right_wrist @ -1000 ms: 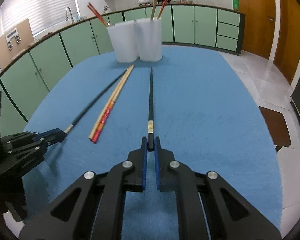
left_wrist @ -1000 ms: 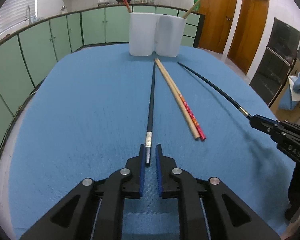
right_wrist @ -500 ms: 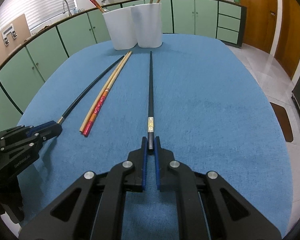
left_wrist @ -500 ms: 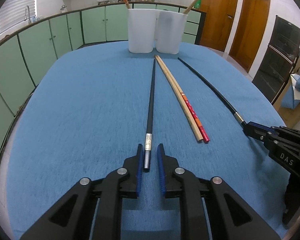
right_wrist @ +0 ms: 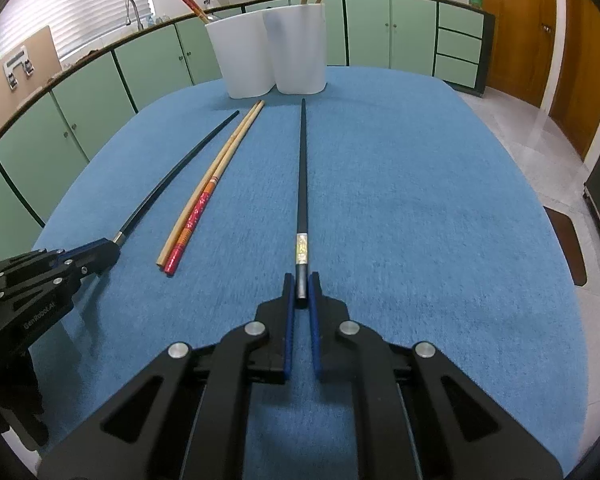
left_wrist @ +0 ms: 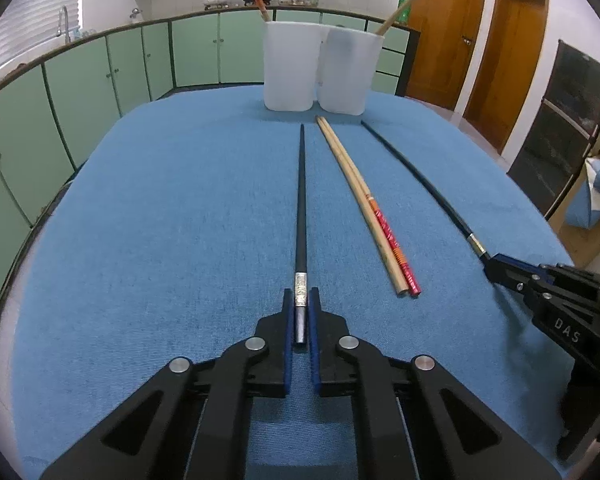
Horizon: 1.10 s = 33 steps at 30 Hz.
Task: Organize utensils
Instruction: 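Lift both black chopsticks and drop them into the white holder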
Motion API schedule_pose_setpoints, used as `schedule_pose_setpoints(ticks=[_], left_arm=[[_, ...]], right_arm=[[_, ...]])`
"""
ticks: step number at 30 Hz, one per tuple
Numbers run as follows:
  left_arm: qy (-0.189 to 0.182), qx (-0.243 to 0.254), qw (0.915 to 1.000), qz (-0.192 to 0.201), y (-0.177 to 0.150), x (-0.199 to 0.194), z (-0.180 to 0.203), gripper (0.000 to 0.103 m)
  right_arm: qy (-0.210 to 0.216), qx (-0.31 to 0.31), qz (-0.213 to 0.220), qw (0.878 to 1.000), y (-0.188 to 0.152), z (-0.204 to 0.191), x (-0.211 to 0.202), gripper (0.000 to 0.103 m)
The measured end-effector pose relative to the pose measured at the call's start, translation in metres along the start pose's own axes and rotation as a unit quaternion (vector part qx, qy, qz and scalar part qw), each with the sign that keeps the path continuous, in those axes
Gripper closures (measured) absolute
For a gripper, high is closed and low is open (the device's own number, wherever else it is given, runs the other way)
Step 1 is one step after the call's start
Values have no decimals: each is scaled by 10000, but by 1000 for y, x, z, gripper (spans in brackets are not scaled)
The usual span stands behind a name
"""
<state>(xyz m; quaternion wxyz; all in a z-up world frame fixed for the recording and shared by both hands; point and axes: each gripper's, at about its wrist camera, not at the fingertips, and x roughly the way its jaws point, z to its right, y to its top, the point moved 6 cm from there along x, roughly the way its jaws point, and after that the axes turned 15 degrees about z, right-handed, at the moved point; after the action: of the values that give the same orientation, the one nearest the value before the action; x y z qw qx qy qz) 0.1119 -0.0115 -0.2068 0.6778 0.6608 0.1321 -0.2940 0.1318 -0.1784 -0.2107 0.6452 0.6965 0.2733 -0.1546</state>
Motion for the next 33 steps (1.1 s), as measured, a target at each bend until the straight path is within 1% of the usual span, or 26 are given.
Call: schedule_pose_setpoints(ticks=[4, 9, 14, 18, 20, 23, 26, 27, 30, 33], left_arm=[[-19, -7, 9995, 317, 26, -24, 1, 97], [-83, 3, 9963, 852, 67, -58, 1, 97], [-222, 34, 9891, 1458, 115, -85, 0, 97], [-363, 22, 9831, 1795, 151, -91, 4, 97], [-431, 22, 9811, 1885, 164, -92, 6, 97], [-543, 62, 9788, 1975, 182, -87, 10, 97], [-606, 76, 9788, 1956, 190, -74, 15, 97], [-633, 60, 9788, 1947, 191, -76, 15, 97], [-691, 30, 9781, 1963, 197, -72, 17, 97], [-716, 6, 9759, 2062, 208, -71, 16, 97]], right_arm=[[-23, -163, 299, 9994, 18, 1, -17, 97], [-75, -425, 753, 9962, 62, 1, -44, 97], [5, -593, 1197, 9910, 111, 0, -68, 97], [155, -751, 1511, 9855, 152, -6, -84, 97], [289, -763, 1600, 9837, 172, -9, -87, 97], [534, -702, 1578, 9835, 195, -11, -83, 97], [650, -722, 1513, 9837, 208, -14, -78, 97], [685, -747, 1499, 9835, 213, -15, -77, 97], [779, -783, 1547, 9818, 229, -18, -77, 97], [873, -756, 1634, 9798, 248, -20, -80, 97]])
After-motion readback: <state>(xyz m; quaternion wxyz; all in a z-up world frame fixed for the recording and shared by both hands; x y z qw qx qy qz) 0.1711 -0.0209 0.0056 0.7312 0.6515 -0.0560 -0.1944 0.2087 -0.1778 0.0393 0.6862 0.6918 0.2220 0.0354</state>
